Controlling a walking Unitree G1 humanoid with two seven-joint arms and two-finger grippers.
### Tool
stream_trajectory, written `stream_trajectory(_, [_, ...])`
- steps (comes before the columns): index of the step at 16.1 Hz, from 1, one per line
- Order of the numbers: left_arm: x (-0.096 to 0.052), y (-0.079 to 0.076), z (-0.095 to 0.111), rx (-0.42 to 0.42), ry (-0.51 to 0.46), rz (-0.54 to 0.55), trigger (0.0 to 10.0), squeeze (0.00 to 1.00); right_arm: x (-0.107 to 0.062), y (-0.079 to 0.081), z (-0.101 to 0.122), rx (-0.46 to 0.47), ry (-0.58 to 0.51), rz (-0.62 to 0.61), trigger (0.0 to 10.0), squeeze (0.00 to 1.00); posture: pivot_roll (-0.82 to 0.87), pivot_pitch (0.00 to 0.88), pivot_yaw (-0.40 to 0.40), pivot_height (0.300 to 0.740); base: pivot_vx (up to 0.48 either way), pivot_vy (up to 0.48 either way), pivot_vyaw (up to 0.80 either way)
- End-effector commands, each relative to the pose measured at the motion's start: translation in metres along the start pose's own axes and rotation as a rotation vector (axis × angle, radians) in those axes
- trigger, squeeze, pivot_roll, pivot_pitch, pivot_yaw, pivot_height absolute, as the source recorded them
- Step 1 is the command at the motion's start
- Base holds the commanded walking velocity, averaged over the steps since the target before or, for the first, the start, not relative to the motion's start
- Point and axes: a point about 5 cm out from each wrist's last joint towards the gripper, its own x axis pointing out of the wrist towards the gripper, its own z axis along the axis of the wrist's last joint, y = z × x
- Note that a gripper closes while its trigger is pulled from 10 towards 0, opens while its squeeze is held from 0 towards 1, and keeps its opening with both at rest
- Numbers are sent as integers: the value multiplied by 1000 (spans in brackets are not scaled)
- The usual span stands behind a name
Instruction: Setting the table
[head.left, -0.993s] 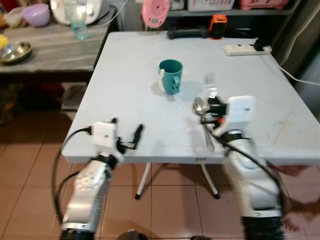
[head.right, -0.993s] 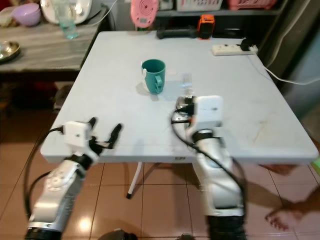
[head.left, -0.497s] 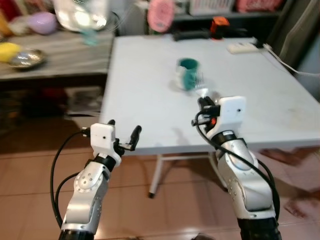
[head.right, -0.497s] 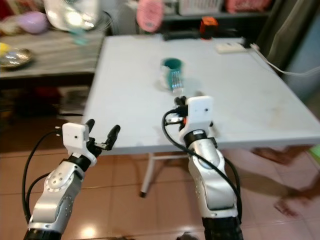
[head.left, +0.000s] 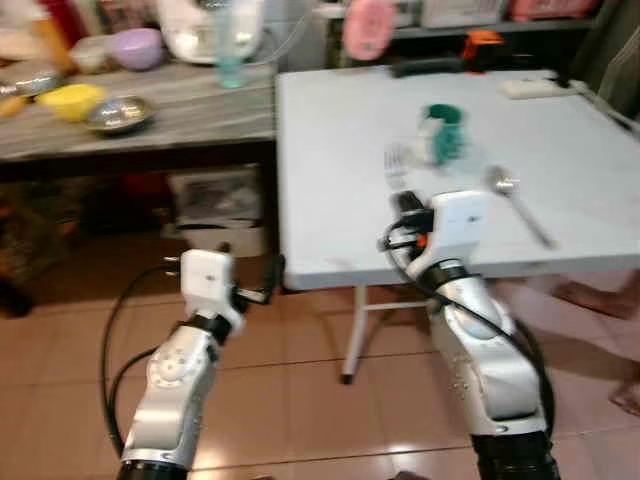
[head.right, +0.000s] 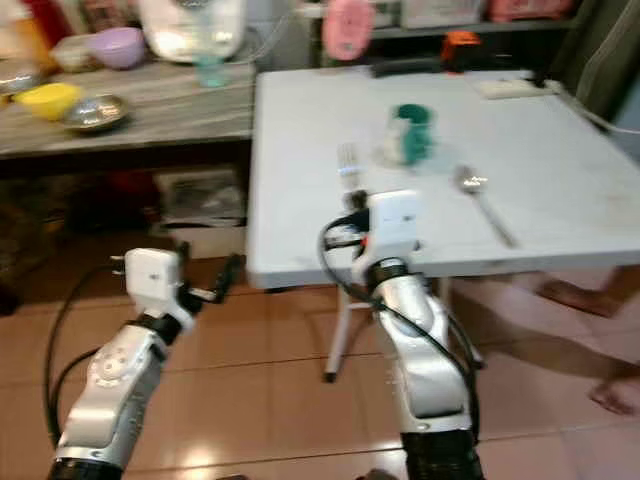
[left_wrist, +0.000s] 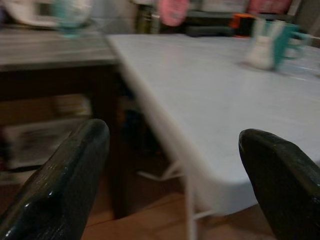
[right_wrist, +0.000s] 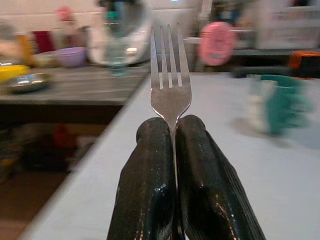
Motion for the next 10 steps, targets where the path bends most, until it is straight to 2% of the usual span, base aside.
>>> stream_trajectory(1, [1, -8, -1, 2, 3, -20, 10000, 0, -1, -8, 1, -11, -7, -27, 10000, 0, -50, 96, 51, 740, 0, 480, 0])
stream_trajectory(10, [3, -10, -3, -1, 11, -21, 10000, 0, -1, -14, 0, -23, -6, -42, 10000, 0, -57, 97, 52, 740, 0, 480, 0])
